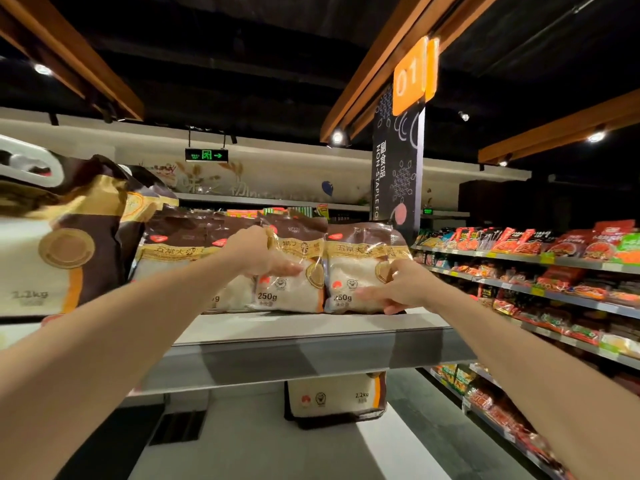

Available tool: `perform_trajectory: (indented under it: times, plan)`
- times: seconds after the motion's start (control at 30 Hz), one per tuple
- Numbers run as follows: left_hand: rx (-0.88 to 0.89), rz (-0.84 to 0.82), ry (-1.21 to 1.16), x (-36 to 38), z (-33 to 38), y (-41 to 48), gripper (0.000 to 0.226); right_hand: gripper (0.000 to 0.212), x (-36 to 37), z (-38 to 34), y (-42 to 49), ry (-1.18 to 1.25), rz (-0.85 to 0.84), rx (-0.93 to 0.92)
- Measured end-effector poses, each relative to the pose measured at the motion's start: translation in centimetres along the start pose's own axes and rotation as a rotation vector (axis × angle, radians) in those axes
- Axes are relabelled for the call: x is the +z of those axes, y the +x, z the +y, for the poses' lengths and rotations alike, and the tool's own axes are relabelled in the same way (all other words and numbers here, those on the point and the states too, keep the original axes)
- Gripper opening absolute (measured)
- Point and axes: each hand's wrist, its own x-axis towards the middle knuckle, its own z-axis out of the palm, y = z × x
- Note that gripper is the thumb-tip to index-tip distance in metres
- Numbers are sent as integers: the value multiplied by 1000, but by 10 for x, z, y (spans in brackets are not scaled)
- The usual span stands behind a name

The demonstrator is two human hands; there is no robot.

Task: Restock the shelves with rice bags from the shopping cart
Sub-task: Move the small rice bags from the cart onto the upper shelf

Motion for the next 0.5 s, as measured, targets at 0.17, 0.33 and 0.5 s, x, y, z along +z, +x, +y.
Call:
perform_trajectory:
  times: [0.17,0.33,0.5]
  plan:
    - [-38,86,48,10,-7,1,68,77,5,-2,-2,-35,58,-11]
    - [-176,-64,-243,6,4,-15,88,86,3,-3,-12,86,69,6]
    - [-104,-11,-93,1,0,-26,125,56,-3,-6,-25,-160,111,-57]
